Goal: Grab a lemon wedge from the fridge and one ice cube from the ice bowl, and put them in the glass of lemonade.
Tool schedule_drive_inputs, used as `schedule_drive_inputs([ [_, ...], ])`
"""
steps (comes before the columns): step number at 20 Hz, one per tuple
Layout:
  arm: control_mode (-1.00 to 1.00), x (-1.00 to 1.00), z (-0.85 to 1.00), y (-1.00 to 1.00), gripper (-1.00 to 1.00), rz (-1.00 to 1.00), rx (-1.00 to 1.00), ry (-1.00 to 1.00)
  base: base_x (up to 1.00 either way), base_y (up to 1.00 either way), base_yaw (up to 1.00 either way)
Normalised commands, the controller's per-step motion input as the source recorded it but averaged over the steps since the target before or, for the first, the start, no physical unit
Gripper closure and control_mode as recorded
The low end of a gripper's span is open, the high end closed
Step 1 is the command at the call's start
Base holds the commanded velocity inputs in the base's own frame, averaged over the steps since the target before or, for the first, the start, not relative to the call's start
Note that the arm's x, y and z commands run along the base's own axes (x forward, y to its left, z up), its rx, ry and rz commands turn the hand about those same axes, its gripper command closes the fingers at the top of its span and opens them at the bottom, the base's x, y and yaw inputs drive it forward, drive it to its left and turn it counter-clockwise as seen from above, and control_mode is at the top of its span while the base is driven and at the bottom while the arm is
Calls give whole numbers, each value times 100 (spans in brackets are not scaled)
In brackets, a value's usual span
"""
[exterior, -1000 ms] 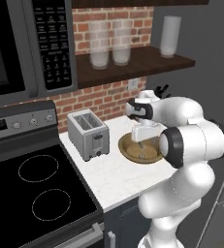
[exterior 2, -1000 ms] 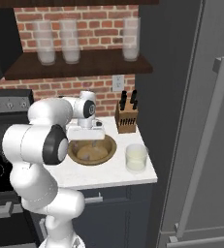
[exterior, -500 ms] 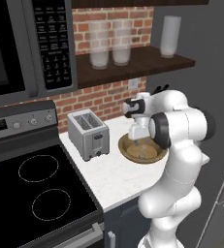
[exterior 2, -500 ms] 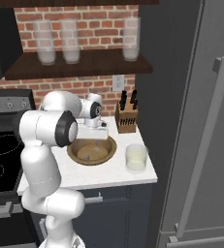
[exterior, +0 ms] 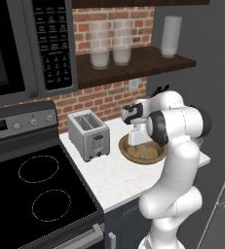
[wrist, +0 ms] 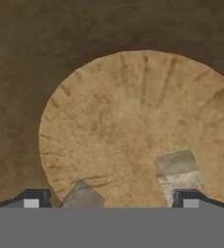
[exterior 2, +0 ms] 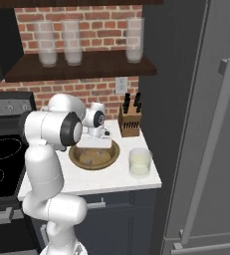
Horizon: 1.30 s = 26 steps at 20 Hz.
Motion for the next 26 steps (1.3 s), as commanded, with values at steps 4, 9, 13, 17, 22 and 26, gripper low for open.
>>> schedule_drive_inputs([
  [4, -100, 0, -32, 0, -100, 0, -3, 0, 0, 0, 0],
  [9, -100, 0, -21, 0, -100, 0, -2, 0, 0, 0, 0],
  [13, -100, 1, -4, 0, -100, 0, 0, -4, 0, 0, 0],
  [17, -100, -2, 0, -9, -100, 0, 4, -15, 0, 0, 0],
  [22, -100, 0, 0, -3, -100, 0, 2, -29, 0, 0, 0],
  [26, -100, 3, 1, 6, -100, 0, 0, -17, 0, 0, 0],
])
